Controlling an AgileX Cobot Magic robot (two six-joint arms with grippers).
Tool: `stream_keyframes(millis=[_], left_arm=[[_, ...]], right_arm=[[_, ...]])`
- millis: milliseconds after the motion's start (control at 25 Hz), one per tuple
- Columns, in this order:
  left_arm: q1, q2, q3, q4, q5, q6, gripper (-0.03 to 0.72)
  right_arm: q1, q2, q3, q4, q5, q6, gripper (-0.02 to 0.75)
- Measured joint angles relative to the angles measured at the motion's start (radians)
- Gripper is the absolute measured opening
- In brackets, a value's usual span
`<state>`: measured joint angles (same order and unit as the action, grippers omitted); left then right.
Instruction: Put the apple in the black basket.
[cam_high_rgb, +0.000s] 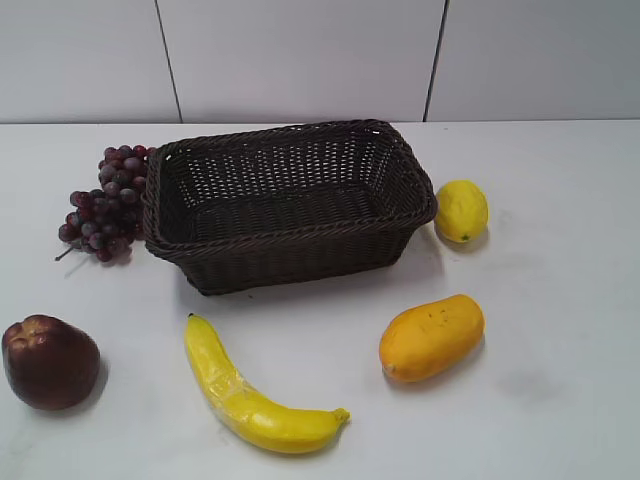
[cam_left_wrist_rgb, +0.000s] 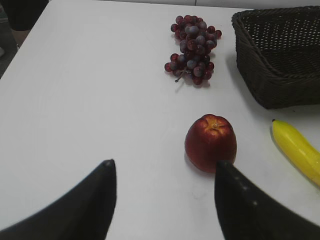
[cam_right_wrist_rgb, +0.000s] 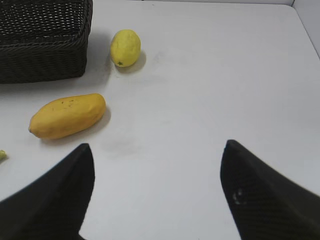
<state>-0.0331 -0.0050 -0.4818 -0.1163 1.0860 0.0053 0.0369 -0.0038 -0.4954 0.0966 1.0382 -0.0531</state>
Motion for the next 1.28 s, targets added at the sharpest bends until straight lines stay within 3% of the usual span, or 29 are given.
stream_keyframes(millis=[1040,1280], left_arm=[[0.000,0.000,0.000,-0.006,0.000,-0.005,0.463],[0.000,0.000,0.000,-0.054,-0.002,0.000,0.463]], right_arm=[[0.000,0.000,0.000,0.000,0.000,0.000,0.593],[0.000,0.000,0.000,0.000,0.000,0.000,0.593]])
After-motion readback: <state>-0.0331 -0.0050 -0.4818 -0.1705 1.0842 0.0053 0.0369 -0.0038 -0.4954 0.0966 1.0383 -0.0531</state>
